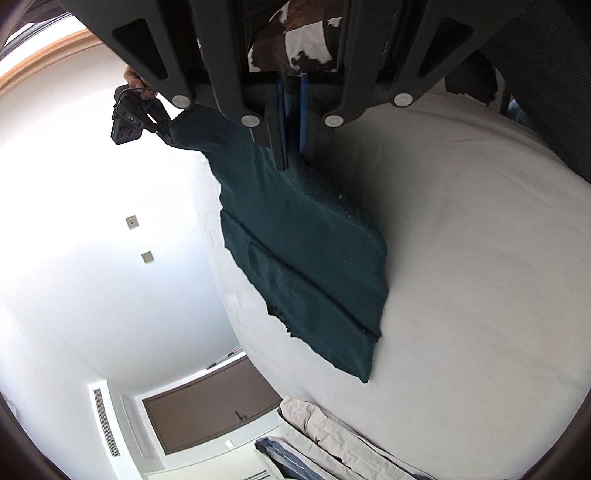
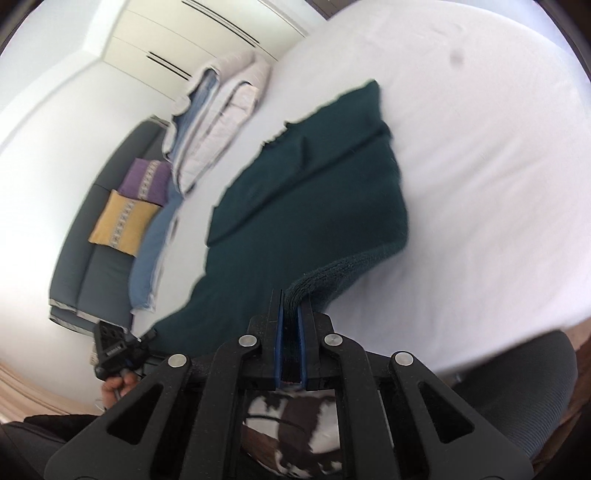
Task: Fold small clothes
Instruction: 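Lift the hem with both grippers and fold it toward the collar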
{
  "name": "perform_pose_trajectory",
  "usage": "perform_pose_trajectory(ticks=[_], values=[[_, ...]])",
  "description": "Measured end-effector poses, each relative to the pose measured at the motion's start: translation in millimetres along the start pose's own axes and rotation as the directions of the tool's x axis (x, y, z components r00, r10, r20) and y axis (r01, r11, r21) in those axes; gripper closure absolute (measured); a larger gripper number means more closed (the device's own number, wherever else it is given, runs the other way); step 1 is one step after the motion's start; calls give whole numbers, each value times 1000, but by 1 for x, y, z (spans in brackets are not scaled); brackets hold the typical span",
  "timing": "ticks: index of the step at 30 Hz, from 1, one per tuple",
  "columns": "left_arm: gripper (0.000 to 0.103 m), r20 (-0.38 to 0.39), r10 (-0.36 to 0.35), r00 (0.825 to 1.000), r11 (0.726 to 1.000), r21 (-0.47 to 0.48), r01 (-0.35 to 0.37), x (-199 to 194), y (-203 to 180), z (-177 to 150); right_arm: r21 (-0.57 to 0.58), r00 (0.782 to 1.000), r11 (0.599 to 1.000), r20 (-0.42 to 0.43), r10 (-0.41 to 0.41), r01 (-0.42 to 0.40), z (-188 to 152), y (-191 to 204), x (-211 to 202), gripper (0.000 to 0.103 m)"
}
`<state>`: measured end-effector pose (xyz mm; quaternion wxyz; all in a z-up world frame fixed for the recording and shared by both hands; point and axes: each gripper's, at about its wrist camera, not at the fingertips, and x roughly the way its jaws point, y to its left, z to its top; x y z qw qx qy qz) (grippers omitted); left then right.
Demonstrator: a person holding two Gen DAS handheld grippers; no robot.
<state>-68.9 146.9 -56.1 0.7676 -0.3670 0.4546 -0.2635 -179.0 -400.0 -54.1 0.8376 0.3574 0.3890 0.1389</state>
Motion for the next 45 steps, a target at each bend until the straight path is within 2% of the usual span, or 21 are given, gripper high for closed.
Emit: perform_pose_trajectory(ticks=[3, 7, 13, 19, 23, 30, 37, 41, 43, 44, 45], values=[[97, 41, -47, 998, 996, -72, 50, 2, 7, 16, 8, 998, 999, 38, 51, -51, 17, 9, 6, 98], [97, 82, -67, 994, 994, -77, 73, 6, 5, 45, 1, 994, 997, 85, 73, -73, 48, 21, 17, 98], [97, 145, -95, 985, 990, -87, 109, 24, -1, 96, 20, 986, 999, 160, 44, -48, 110, 23, 40, 98], [97, 173, -115, 978, 985, -109, 135, 54, -4, 153, 86, 976, 996, 219, 5, -25, 174, 1, 69, 98], [97, 174, -108, 979, 984, -124, 131, 78, -2, 189, 105, 972, 994, 234, -30, 6, 205, -10, 92, 98], [97, 165, -80, 983, 974, -196, 112, 126, 23, 244, 167, 970, 985, 230, -74, 36, 263, -35, 159, 98], [96, 138, -17, 990, 968, -247, 51, 170, 47, 280, 225, 969, 971, 214, -127, 78, 308, -61, 223, 98], [96, 123, 54, 991, 964, -265, -20, 198, 59, 297, 260, 967, 957, 181, -177, 127, 330, -84, 258, 97], [78, 98, 86, 991, 953, -299, -53, 212, 71, 305, 269, 960, 943, 148, -240, 194, 337, -94, 278, 94], [58, 87, 100, 991, 951, -302, -69, 217, 74, 307, 270, 956, 938, 135, -259, 216, 339, -97, 286, 93], [51, 85, 106, 991, 951, -301, -76, 217, 76, 305, 272, 956, 937, 131, -262, 220, 340, -101, 293, 90]])
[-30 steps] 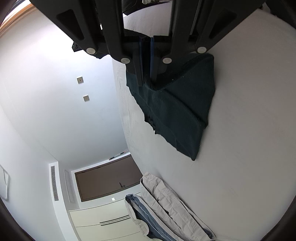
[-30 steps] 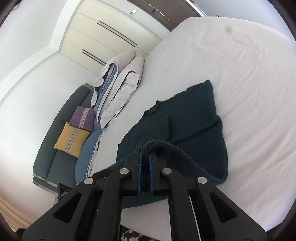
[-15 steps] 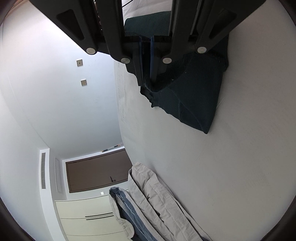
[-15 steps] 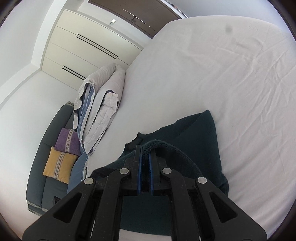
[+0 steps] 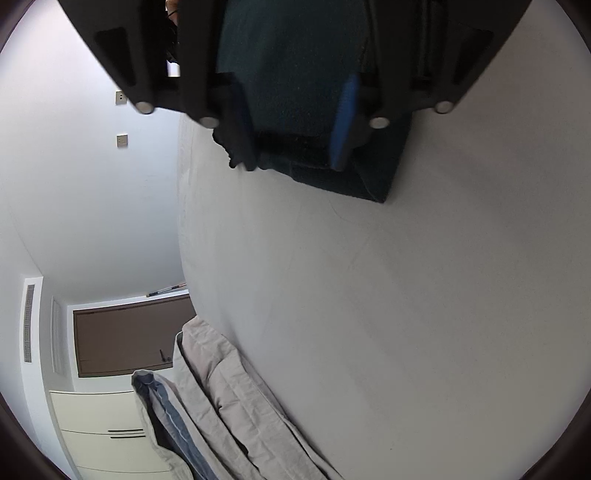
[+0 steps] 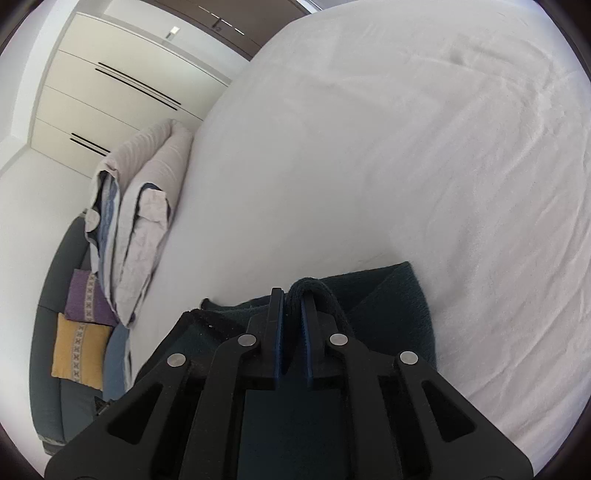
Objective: Fold small clothes
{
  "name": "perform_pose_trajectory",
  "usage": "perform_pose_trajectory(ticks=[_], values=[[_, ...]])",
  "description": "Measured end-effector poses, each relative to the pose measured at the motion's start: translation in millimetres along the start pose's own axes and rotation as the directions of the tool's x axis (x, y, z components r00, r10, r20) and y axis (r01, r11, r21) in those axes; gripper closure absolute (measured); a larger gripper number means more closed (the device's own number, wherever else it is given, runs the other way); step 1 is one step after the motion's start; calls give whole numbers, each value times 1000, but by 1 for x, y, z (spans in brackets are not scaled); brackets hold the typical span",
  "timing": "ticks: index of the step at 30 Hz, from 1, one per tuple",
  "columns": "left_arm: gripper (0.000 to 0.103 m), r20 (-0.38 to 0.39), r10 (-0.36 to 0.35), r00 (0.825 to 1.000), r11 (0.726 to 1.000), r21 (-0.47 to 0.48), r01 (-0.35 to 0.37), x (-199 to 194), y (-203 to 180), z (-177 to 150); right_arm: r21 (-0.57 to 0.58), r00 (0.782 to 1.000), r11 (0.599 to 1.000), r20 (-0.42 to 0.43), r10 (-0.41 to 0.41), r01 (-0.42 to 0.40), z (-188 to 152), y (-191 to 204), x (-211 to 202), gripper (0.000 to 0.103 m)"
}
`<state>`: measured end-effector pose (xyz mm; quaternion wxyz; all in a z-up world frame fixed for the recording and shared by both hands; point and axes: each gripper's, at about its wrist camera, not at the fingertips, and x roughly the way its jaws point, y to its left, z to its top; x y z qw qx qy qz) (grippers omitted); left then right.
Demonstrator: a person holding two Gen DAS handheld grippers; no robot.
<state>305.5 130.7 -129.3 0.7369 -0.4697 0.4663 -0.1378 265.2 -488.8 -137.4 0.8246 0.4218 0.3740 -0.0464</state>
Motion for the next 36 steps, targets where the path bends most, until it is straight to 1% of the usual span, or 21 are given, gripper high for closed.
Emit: perform_pose_trajectory(ticks=[1, 2, 3, 4, 5, 6, 9, 11, 14, 18, 19, 22, 24, 26, 28, 30, 32, 33, 35, 36], values=[[51, -1, 3, 1000, 1000, 9, -3, -2, 0, -1, 0, 1000, 1000, 5, -2, 2, 0, -1, 5, 83], [51, -5, 2, 1000, 1000, 24, -2, -5, -2, -4, -10, 1000, 1000, 22, -12, 12, 0, -1, 6, 79], [50, -4, 0, 1000, 999, 42, 0, -10, -3, -8, -21, 999, 1000, 40, -18, 19, 0, 0, 6, 70], [48, 0, 4, 1000, 998, 56, -4, -15, -4, -12, -31, 998, 999, 53, -18, 20, 0, -2, 3, 53], [48, 4, 2, 1000, 998, 69, -2, -22, -5, -17, -35, 997, 999, 67, -25, 28, -2, -2, -1, 46], [48, 7, 1, 1000, 996, 88, -1, -29, -6, -23, -44, 997, 999, 75, -28, 31, -4, 0, -6, 45], [48, 18, 33, 999, 984, 172, -35, -46, -11, -44, -118, 996, 991, 75, -46, 55, -10, 9, -15, 45], [48, 20, 68, 998, 973, 220, -70, -52, -11, -58, -184, 996, 980, 67, -66, 77, -29, 17, -36, 45], [48, 17, 116, 993, 953, 280, -116, -57, -7, -81, -265, 993, 957, 57, -105, 116, -50, 23, -48, 45], [48, 30, 157, 987, 934, 319, -159, -60, 3, -100, -357, 991, 924, 40, -129, 135, -82, 26, -58, 45], [48, 36, 164, 986, 929, 330, -167, -61, 5, -104, -377, 990, 915, 39, -136, 141, -89, 19, -69, 45], [49, 61, 194, 979, 907, 370, -202, -60, 2, -111, -434, 986, 886, 42, -162, 164, -108, 21, -73, 45], [49, 81, 210, 974, 891, 394, -224, -59, -3, -113, -438, 987, 885, 43, -156, 159, -116, 21, -78, 45], [49, 103, 224, 969, 876, 415, -246, -61, -7, -117, -441, 987, 883, 60, -152, 162, -122, 16, -92, 46], [49, 112, 235, 965, 865, 430, -260, -60, -8, -120, -442, 987, 883, 75, -141, 160, -126, 13, -104, 47], [50, 119, 243, 963, 857, 439, -271, -60, -8, -123, -442, 987, 882, 72, -146, 163, -129, 8, -108, 47], [53, 131, 252, 959, 849, 445, -284, -61, -8, -126, -438, 984, 882, 63, -164, 175, -130, 1, -110, 52], [53, 138, 253, 958, 845, 450, -288, -62, -9, -128, -435, 983, 882, 62, -171, 180, -130, -1, -111, 57], [53, 148, 255, 955, 836, 462, -295, -63, -12, -132, -430, 983, 884, 68, -168, 181, -132, -6, -115, 59], [54, 157, 261, 953, 827, 473, -304, -63, -15, -135, -430, 984, 885, 66, -168, 180, -133, -7, -114, 60]])
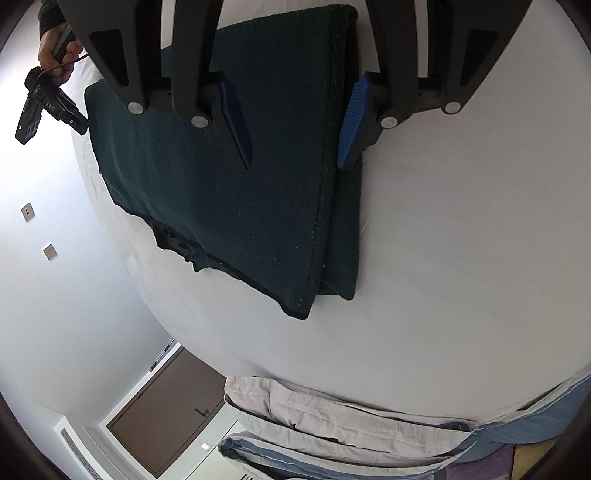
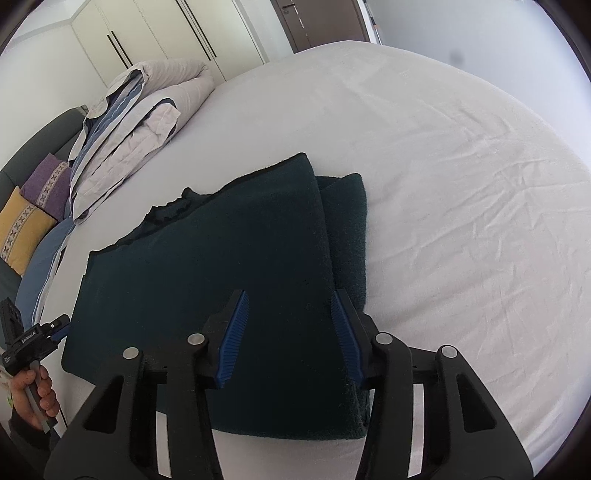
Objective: Fold small clothes
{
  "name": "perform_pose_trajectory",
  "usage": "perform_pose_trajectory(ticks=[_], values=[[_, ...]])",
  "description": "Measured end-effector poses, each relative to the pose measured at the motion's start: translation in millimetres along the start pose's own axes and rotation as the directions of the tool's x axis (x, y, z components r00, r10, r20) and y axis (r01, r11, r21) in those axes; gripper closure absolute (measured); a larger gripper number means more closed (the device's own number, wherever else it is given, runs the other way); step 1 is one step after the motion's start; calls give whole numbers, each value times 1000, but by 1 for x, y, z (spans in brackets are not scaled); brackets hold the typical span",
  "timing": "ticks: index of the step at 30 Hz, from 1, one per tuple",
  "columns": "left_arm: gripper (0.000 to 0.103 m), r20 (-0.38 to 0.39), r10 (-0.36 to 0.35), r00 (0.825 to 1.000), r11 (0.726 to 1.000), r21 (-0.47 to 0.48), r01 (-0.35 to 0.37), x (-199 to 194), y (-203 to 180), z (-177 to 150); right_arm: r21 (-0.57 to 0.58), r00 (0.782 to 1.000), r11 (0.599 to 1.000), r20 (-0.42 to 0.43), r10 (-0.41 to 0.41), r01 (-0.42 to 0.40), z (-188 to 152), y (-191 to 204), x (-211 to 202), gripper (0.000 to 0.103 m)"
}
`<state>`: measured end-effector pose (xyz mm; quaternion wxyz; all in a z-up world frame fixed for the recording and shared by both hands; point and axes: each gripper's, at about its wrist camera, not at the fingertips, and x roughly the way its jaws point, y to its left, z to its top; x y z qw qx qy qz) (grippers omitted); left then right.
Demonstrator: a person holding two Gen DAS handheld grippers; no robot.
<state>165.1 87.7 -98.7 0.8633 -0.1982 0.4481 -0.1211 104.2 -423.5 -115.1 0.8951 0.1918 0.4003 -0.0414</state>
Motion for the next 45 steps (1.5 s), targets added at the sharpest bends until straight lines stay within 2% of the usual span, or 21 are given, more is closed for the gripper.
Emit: perform_pose_trajectory(ticks=[5, 7, 11, 13, 20, 25, 29, 33, 35, 39, 44, 45], values=[[55, 17, 47, 999, 997, 61, -48, -5, -11, -10, -29, 999, 999, -25, -33, 32, -6, 0, 4, 71], [61, 15, 62, 998, 995, 77, -63, -4, -12, -14, -39, 998, 998, -30, -49, 48, -8, 1, 6, 80], [87, 2, 78, 997, 994, 73, -78, 0, -6, -17, -40, 996, 996, -34, -83, 82, -9, -1, 2, 96], [91, 0, 84, 997, 993, 78, -83, 1, -5, -18, -54, 994, 994, -43, -99, 97, -10, -3, 1, 99], [93, -5, 93, 996, 991, 98, -92, 2, -3, -21, -44, 993, 993, -38, -114, 113, -16, -8, -10, 101], [93, -12, 87, 996, 992, 94, -86, 4, 0, -22, 7, 993, 994, -54, -106, 106, -19, -23, -2, 101], [94, -13, 80, 997, 993, 89, -79, 4, 3, -23, -3, 993, 994, -43, -114, 114, -24, -19, -8, 101], [94, -12, 77, 997, 994, 84, -76, 4, 4, -23, 29, 993, 995, -68, -98, 100, -26, -28, 1, 101], [94, -13, 73, 997, 994, 78, -72, 4, 5, -23, 17, 992, 995, -91, -92, 94, -25, -28, 8, 100], [93, -9, 67, 998, 996, 65, -67, 4, 8, -24, -26, 990, 994, -83, -112, 110, -24, -20, 6, 99], [89, -10, 63, 998, 997, 48, -63, -2, 7, -22, 7, 991, 994, -68, -112, 113, -26, -20, -3, 97], [82, -2, 73, 997, 996, 46, -72, -7, 6, -22, 18, 991, 992, -58, -123, 124, -25, -20, -8, 94]])
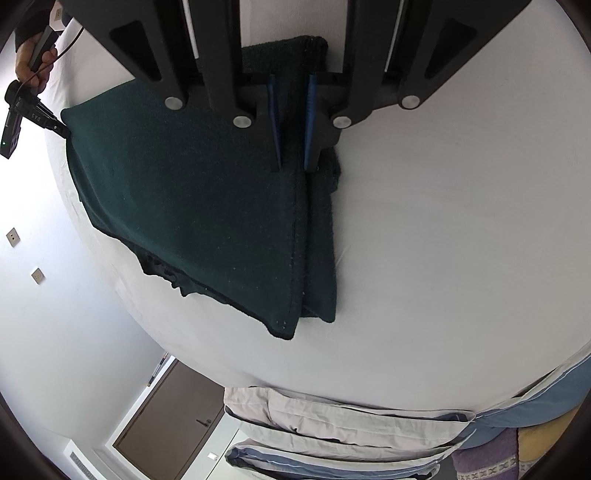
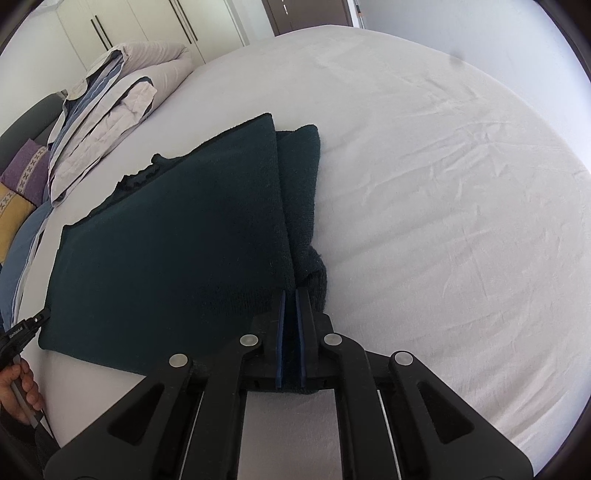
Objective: Fold small clothes
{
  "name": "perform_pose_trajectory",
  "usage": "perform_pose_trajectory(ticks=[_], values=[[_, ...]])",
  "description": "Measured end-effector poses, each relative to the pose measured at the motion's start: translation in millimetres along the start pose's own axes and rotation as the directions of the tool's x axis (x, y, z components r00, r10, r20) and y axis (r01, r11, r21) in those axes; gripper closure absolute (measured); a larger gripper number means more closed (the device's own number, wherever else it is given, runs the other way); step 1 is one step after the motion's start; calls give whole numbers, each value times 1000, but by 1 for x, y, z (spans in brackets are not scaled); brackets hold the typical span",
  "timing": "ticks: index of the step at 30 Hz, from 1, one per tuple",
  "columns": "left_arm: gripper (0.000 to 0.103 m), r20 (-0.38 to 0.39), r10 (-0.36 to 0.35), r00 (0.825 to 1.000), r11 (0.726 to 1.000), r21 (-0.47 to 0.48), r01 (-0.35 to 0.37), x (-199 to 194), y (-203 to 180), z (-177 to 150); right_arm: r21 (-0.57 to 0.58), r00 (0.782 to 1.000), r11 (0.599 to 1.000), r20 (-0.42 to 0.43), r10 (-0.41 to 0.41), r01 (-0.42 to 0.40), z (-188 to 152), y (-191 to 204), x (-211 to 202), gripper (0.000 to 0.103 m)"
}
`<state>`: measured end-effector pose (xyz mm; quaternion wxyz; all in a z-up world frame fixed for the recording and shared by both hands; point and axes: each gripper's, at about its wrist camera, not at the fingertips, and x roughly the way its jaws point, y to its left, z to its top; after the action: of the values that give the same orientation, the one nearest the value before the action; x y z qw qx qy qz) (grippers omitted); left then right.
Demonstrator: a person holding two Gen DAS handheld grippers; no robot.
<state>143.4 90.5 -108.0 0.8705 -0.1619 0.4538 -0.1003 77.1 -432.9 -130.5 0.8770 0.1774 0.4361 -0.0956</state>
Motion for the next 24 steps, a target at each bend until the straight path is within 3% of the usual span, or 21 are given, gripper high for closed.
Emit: perform_pose_trajectory(ticks=[3, 5, 6, 7, 8, 9, 12, 14, 17, 18, 19, 22, 24], values=[[74, 57, 25, 998, 1000, 0, -25, -22, -4, 3, 24, 998, 1000, 67, 5, -6, 3, 5, -24, 93], [74, 85, 12, 996, 999, 44, -16, -33, -19, 8, 39, 991, 995, 100, 84, -89, 8, 16, -36, 86], [71, 91, 3, 996, 998, 68, -9, -35, -29, 10, 54, 984, 987, 105, 143, -149, 10, 23, -37, 75], [69, 91, -13, 996, 996, 87, 5, -34, -39, 10, 67, 973, 974, 96, 208, -215, 11, 34, -35, 54], [64, 87, -33, 996, 995, 100, 24, -31, -50, 10, 73, 953, 951, 77, 294, -299, 10, 47, -29, 46], [63, 76, -55, 996, 993, 112, 46, -24, -63, 9, 81, 926, 923, 58, 372, -376, 9, 60, -21, 46], [63, 41, -86, 995, 982, 173, 78, 1, -98, -2, 138, 853, 846, -18, 522, -515, 0, 98, 5, 46], [63, 12, -60, 998, 977, 205, 56, 21, -110, -13, 168, 800, 799, -81, 595, -577, -11, 121, 28, 48], [64, -29, -18, 999, 974, 227, 24, 42, -110, -29, 242, 784, 792, -154, 601, -560, -29, 130, 62, 48], [64, -22, -10, 1000, 968, 249, 15, 41, -110, -33, 245, 782, 787, -141, 607, -566, -33, 126, 65, 54], [64, -26, -4, 1000, 964, 266, 11, 39, -108, -36, 238, 791, 792, -124, 599, -562, -35, 120, 65, 66], [67, -23, -11, 1000, 963, 270, 17, 33, -91, -39, 312, 800, 773, -62, 597, -553, -42, 84, 64, 80], [78, -22, -16, 1000, 969, 245, 21, 28, -78, -38, 356, 838, 783, -1, 546, -510, -45, 48, 57, 86]])
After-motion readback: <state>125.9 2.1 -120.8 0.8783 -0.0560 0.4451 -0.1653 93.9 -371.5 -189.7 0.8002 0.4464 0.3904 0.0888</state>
